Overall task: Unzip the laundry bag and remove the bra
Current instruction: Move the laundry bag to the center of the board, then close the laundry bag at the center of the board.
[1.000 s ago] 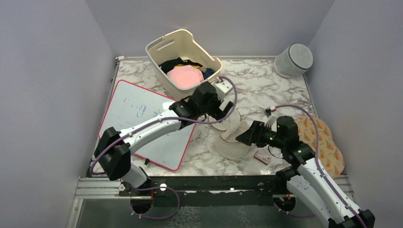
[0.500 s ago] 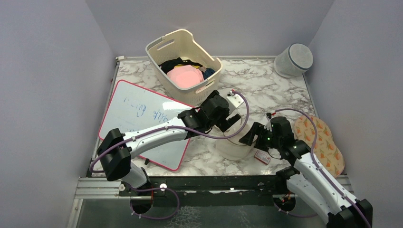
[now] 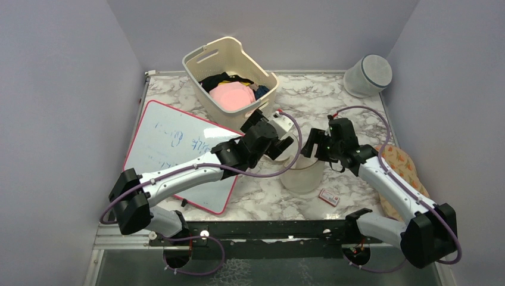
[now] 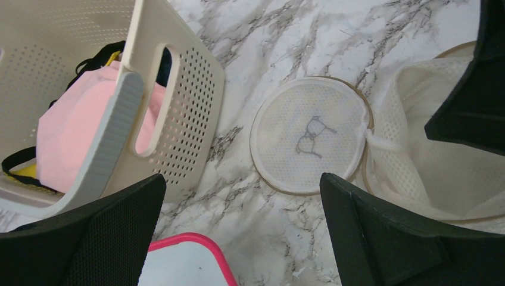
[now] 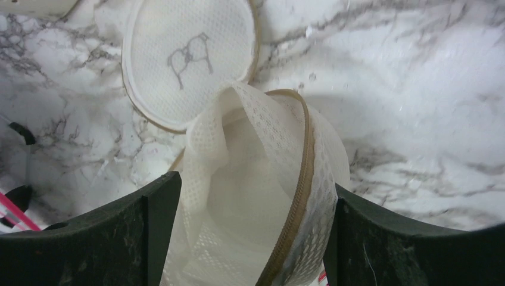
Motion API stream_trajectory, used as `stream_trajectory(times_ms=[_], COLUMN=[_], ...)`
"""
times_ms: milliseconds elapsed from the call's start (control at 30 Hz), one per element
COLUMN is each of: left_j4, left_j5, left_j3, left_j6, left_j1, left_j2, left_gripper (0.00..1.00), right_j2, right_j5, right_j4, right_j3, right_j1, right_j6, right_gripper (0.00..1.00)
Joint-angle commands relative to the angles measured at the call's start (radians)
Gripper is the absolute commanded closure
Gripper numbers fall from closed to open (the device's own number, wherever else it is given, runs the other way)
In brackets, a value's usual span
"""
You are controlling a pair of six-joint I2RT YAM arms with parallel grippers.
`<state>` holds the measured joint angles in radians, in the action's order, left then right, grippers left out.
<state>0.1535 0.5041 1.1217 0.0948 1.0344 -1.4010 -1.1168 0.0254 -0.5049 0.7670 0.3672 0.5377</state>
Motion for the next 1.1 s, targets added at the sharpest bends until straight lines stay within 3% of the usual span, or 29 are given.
stream_trajectory(times_ms=[0,133,267,400,533,800,1067], left_j4=[-0.123,-0.223,-0.337,-0.446,-0.48,-0.502,-0.511], left_j5=[0.09,0.11,0.119,0.118,0.147,0.202,0.231], left_j3=[-0.053,-0.126,-0.215,-0.3,-0.322,-0.34,-0.335], left_j6=[0.021,0.041,0.053,0.069,0.11,0.111,0.132], left_j1=[0.001,0.0,0.001,-0.002,-0.006,-0.023,-0.026], left_j2=[0.119,0.234,0.365,0.475,0.527,0.565,0.561], left_gripper=[0.01,0.01,0.01,0.01,0.01,0.01,0.01], right_j2=[-0.041,-0.042,-0.048,-0.064,-0.1,-0.389,-0.641], right_j5=[-0.182,-0.278,-0.242,-0.171,-0.08,-0.108,-0.05], right_j4=[-0.065,-0.122,-0.14,-0.151,-0.128,-0.087,-0.022], right_j3=[0.149,0.24,0.281,0.326,0.349,0.455,0.533], right_j1=[0.0,0.001,0.001,0.008,0.052,0.313,0.374], right_j6=[-0.161,-0.246,-0.256,-0.297,-0.29,-0.278,-0.281], right_gripper=[0.2,0.15,0.06,0.04,0.07,0.15,0.24])
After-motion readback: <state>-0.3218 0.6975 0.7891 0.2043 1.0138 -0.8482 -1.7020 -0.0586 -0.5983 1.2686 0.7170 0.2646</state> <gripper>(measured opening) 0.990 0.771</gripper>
